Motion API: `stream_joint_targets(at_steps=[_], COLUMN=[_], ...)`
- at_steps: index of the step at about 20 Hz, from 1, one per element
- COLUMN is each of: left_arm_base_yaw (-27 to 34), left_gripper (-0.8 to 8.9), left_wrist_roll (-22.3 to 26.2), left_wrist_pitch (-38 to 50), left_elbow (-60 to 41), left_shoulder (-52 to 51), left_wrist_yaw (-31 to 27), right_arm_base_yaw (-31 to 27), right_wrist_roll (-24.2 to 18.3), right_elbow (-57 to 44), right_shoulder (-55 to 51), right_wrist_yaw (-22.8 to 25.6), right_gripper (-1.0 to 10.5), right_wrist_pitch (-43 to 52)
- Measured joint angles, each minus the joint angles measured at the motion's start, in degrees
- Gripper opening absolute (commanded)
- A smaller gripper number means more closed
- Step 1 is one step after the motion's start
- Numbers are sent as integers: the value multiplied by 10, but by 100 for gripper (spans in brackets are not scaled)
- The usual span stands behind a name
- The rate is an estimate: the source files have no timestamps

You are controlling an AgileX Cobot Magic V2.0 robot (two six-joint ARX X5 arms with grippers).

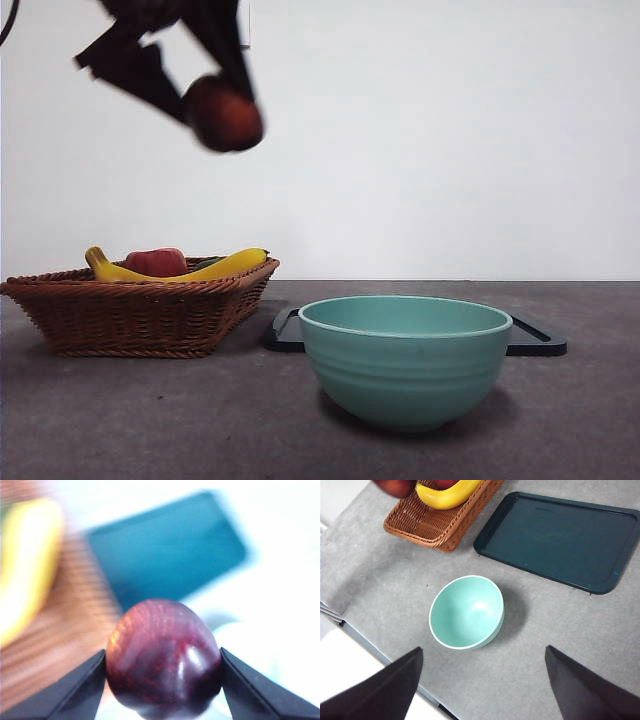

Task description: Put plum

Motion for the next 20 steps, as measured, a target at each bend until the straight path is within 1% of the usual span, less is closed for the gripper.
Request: stream_joint_targets(at_steps=[4, 8, 10, 14, 20], left_arm_base_yaw=[-86, -161, -181, -210, -227], left_gripper=[298, 298, 298, 298, 298], left_wrist_roll=[1, 18, 26, 47, 59], left_wrist_pitch=[0, 4, 5, 10, 42], left_elbow=[0, 0, 0, 0, 0], left_shoulder=[-1, 40, 69, 134, 205], left_wrist_yaw=[1, -1, -7, -46, -60], right_arm_base_yaw=[0, 0, 0, 0, 0], right_wrist_roll=[0, 0, 0, 0, 0], right_elbow=[0, 0, 0, 0, 0], right_shoulder=[0, 0, 0, 0, 0], right_wrist_yaw=[0, 0, 0, 0, 0], right_gripper=[391, 391, 391, 391, 391], right_wrist_pitch=[0, 0, 0, 0, 0])
